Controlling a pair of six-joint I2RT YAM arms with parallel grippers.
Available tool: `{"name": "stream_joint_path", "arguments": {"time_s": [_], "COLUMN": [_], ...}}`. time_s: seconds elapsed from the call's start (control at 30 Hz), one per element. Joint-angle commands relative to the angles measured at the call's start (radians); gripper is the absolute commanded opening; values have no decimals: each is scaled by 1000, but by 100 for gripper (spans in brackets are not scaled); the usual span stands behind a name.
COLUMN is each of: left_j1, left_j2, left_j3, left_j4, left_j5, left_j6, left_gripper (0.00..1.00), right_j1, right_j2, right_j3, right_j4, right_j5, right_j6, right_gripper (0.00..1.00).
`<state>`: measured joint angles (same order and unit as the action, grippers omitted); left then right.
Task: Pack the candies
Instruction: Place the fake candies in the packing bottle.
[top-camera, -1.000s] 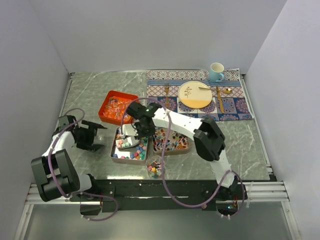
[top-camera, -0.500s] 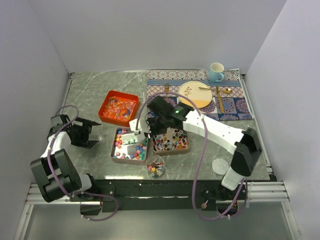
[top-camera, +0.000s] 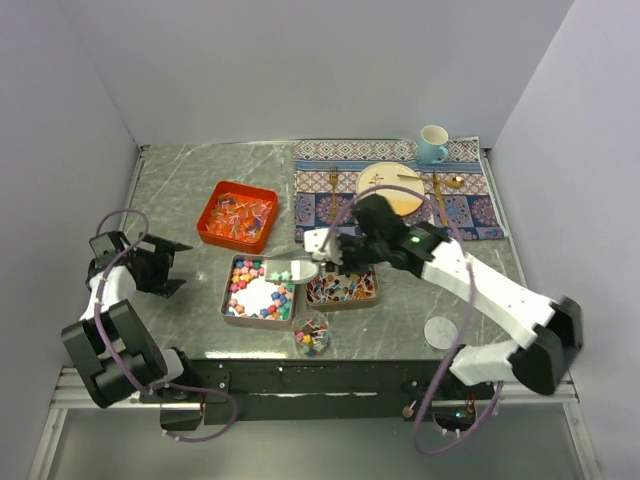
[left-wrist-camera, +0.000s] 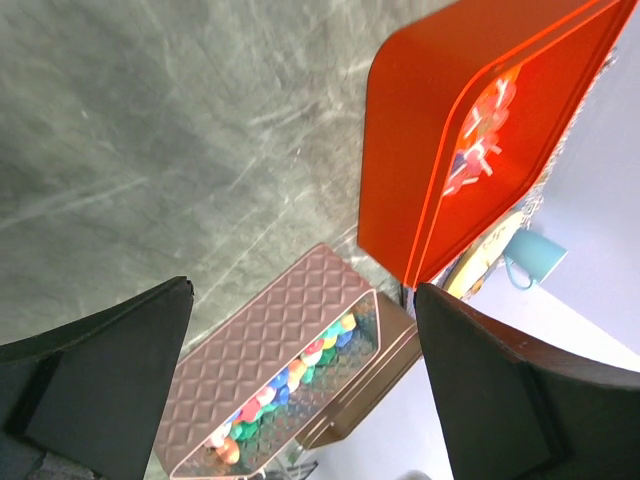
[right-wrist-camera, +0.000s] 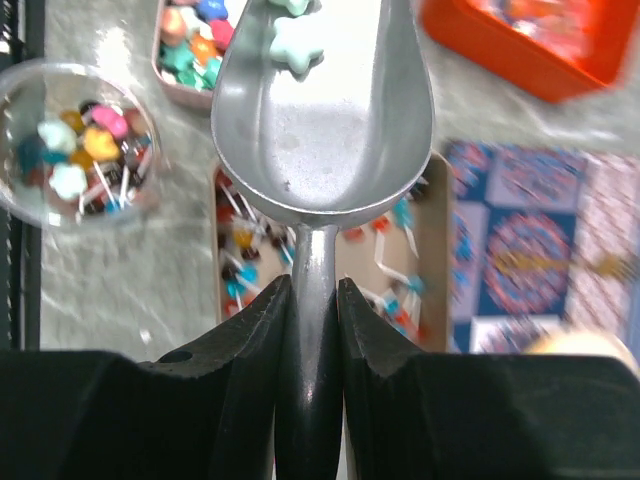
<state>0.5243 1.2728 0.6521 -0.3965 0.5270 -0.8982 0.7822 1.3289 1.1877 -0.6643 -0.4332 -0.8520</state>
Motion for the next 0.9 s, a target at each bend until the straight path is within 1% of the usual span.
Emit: {"name": "stream_joint_path", "arguments": {"time_s": [0.0,0.07,0.23,0.37,0.43,0.6,0.7,0.73,0.8,0.87], "left_j1": [26,34,60,78,89,92,92,92,94,92], "left_j2": [-29,-36,-47,-55,-56,-69,-76,-79,-85,-95], "left_j3": [15,0,-19,-17,-14,-25,-38,-42,-49,-58], "left_j4": [64,79,99,93,88,94,97,100,102,105], "left_j5": [14,14,11,7,8,16,18,18,21,25], "left_j6": [22,13,7,10,8,1,-5,-5,-11,-16], "left_gripper": [99,99,99,99,99,99,98,98,98,98], "right_j1": [-50,-55,-58,-60,-57,-5,55,83,132,150], "right_j2": [-184,-249,-391,-436,-467,-458,-432,-428,-438,-425], "right_j3": [-25,-36,-88,-103,-134,-151,-145,-149,-152,-126], "right_j4": [-56,-125,-221,-322,-334,-362,-370,-363,-344,-351], "right_j5": [-24,-10,13,24,39,109,184,258,283,297], "right_j6": [-67,-93,-131,-183,-209,-248,-268,-275,-289,-294], "right_gripper": [0,0,0,0,0,0,0,0,0,0]}}
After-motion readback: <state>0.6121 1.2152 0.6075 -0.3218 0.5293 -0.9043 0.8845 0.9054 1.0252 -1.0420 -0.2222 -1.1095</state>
